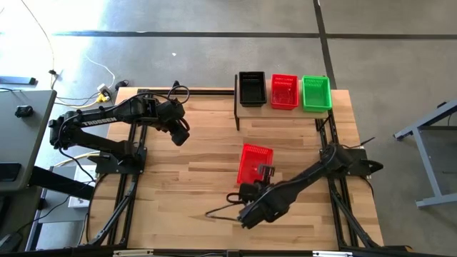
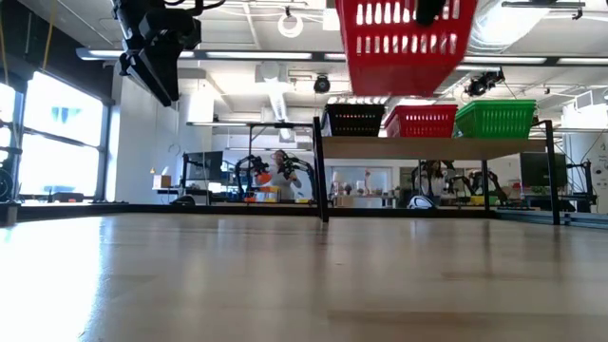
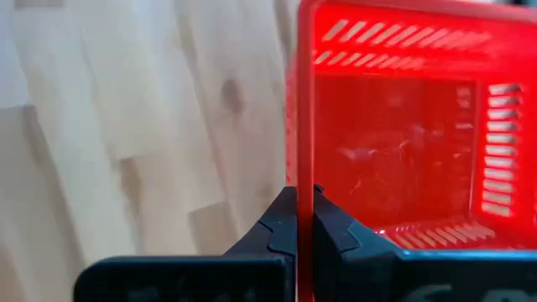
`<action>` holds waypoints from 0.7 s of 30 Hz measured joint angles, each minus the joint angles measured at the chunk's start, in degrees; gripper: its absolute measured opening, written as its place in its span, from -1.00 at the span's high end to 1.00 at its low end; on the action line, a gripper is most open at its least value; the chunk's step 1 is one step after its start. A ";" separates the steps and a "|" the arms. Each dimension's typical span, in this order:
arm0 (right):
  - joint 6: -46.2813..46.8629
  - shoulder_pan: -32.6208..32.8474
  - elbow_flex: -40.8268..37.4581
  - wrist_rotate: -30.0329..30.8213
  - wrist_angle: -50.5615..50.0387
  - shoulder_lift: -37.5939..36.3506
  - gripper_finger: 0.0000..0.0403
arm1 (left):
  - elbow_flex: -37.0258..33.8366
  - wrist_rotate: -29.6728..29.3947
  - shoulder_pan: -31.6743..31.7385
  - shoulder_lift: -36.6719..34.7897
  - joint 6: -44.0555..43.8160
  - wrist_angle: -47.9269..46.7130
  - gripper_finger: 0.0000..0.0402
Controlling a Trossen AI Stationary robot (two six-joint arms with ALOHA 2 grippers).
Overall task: Stack baskets on shelf by color
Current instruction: Stack the red bin on top of the red bin on the shelf
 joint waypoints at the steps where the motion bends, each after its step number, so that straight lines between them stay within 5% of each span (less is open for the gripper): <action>1: -1.23 -0.13 -0.45 0.89 0.23 -0.98 1.00 | 0.00 0.01 -0.01 0.00 0.02 0.02 0.29; 5: -4.74 -1.57 -3.86 4.70 0.34 -6.23 1.00 | 0.00 0.01 0.00 0.00 1.01 0.07 0.29; 15: -4.86 -7.86 -27.97 7.95 2.69 -29.47 1.00 | 0.00 -0.04 0.00 0.00 0.90 0.12 0.29; 21: -13.86 -13.41 -37.42 8.89 6.14 -42.72 1.00 | 0.00 -0.06 -0.01 0.00 0.89 0.27 0.29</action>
